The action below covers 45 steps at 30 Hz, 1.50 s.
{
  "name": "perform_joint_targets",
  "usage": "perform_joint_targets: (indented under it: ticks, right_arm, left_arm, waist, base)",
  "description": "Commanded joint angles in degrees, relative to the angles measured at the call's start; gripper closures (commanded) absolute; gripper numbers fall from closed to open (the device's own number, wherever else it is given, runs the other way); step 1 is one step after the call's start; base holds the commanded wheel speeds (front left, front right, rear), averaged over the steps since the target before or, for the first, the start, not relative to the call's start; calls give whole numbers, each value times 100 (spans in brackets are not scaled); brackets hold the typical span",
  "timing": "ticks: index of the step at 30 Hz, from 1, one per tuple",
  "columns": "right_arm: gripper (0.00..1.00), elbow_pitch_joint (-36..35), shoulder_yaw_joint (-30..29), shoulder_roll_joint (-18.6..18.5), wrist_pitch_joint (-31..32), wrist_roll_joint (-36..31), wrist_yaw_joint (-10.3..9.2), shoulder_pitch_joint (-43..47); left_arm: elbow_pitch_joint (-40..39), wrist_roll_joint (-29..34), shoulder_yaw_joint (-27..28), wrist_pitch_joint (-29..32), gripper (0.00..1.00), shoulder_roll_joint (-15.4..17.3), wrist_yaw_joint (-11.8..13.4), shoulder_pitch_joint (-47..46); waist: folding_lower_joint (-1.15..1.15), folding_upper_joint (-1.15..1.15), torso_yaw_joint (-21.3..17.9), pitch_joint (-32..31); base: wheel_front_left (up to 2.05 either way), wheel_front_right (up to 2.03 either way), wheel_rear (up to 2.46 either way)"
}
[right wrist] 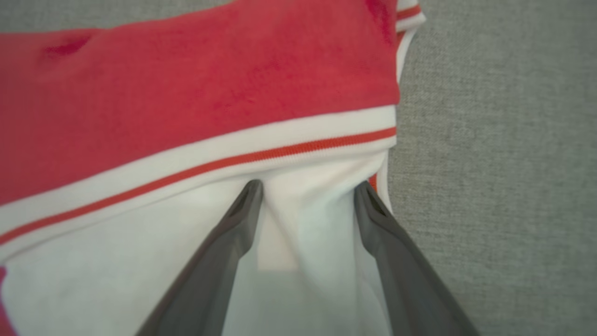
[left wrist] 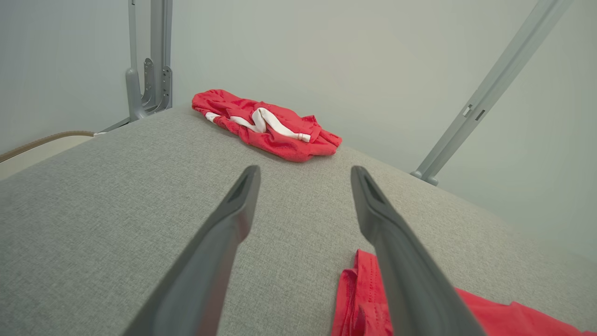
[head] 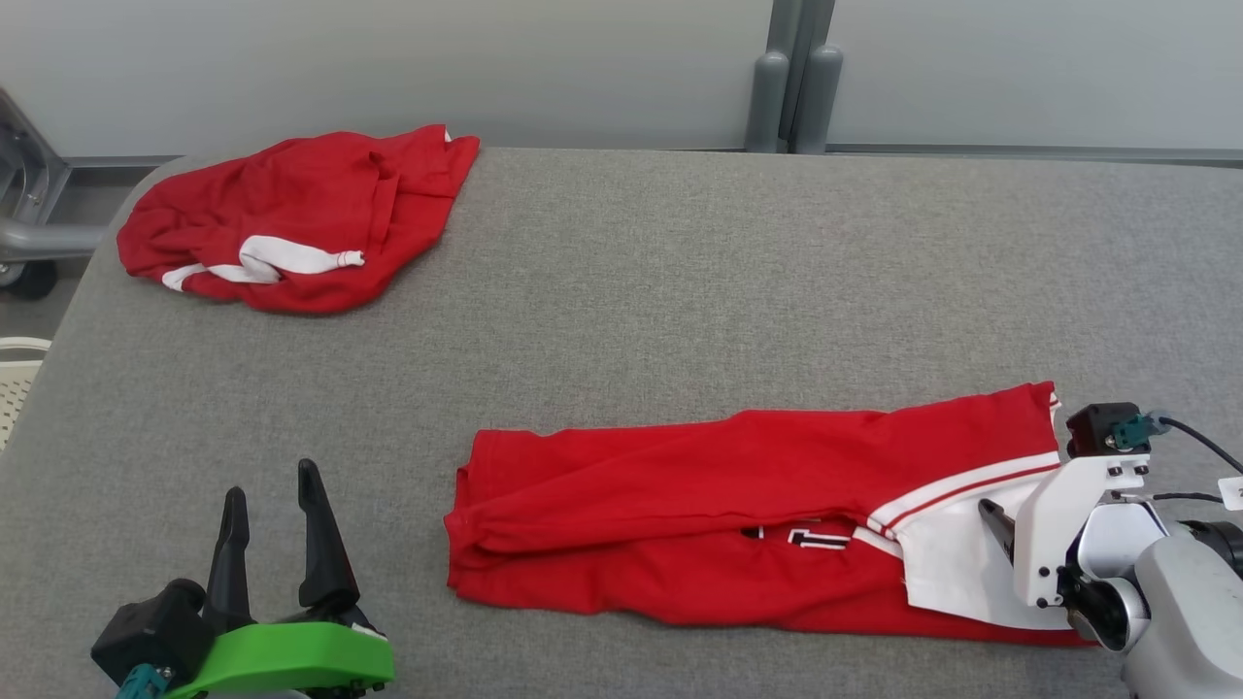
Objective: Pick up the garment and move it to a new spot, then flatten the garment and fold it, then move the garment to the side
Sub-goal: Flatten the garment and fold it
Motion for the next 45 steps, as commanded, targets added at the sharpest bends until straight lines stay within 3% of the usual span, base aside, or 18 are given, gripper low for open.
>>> perform_joint_targets:
  ticks: [1, 2, 3, 4, 15, 24, 30, 36, 45]
  right_arm:
    - [4, 204, 106, 84, 120, -168, 4, 120]
    - [52, 242, 116, 89, 99, -242, 4, 104]
    - [83, 281, 118, 97, 83, -309, 4, 91]
    - [100, 322, 114, 112, 73, -383, 4, 80]
    - [100, 28, -419, -112, -207, -504, -6, -261]
    - [100, -459, -1191, -633, -62, -641, -2, -273]
    - [100, -763, -1421, -499, 67, -703, -2, -244]
    - [100, -1410, -1233, -263, 198, -406, -1, -139]
    - [100, -3081, -581, -53, 600, 187, 2, 483]
  left_arm:
    - [14, 39, 37, -4, 0, -22, -21, -91]
    - [14, 45, 46, -4, 0, -28, -29, -90]
    - [15, 53, 56, -4, 0, -30, -36, -89]
    - [19, 59, 66, -4, 0, -34, -36, -86]
    - [29, 125, 133, -4, 0, -69, -89, -11]
    - [29, 162, 116, -4, 0, -76, -89, -43]
    - [51, 164, 117, -4, 0, -78, -87, -90]
    - [72, 176, 100, -4, 0, -78, -102, -121]
    - [138, 167, 34, -4, 0, -121, -129, -115]
  waist:
    - [0, 56, -10, 6]
    - [0, 56, -18, 11]
    - [0, 56, -28, 16]
    - [0, 56, -40, 19]
    - [0, 56, -463, -8]
    - [0, 56, -920, -14]
    - [0, 56, -1128, 1]
    - [0, 56, -1294, -19]
    - [0, 56, -1356, -162]
  base:
    - [0, 0, 0]
    - [0, 0, 0]
    - [0, 0, 0]
    - [0, 0, 0]
    - [0, 0, 0]
    - [0, 0, 0]
    - [0, 0, 0]
    - [0, 0, 0]
    - [0, 0, 0]
